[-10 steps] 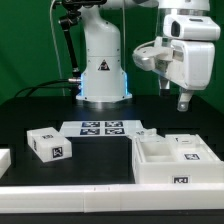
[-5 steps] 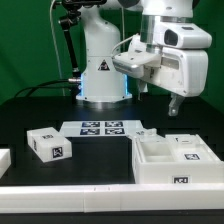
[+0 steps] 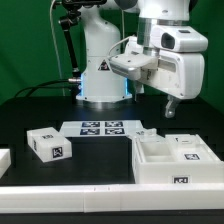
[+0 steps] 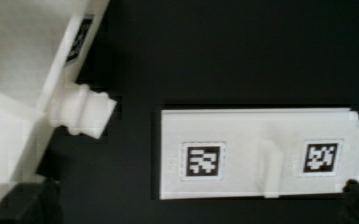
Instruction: Assemble cabinet
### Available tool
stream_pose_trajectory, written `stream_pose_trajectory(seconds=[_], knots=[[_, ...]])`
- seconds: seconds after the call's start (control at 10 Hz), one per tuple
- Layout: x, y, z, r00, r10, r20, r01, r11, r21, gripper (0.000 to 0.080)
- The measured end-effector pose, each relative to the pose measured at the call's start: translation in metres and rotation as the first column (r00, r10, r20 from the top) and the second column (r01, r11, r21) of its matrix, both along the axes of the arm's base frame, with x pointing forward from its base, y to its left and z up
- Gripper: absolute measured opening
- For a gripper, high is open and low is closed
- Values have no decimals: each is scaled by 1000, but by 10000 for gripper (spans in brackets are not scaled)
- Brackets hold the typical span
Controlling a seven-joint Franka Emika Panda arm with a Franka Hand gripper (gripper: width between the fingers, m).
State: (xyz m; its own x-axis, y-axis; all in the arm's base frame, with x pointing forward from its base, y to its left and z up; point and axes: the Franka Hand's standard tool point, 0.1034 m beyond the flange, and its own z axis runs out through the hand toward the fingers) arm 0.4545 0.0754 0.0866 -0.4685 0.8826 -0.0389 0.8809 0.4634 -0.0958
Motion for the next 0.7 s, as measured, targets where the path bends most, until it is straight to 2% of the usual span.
stream_pose_trajectory(seconds=[0.4, 0.5, 0.7], knots=[[-22, 3, -15, 999, 33, -41, -33, 999, 4, 796], [-24, 4, -21, 998, 34, -49, -34, 999, 8, 796], [-24, 2, -21, 998, 29, -51, -28, 1000, 8, 796]])
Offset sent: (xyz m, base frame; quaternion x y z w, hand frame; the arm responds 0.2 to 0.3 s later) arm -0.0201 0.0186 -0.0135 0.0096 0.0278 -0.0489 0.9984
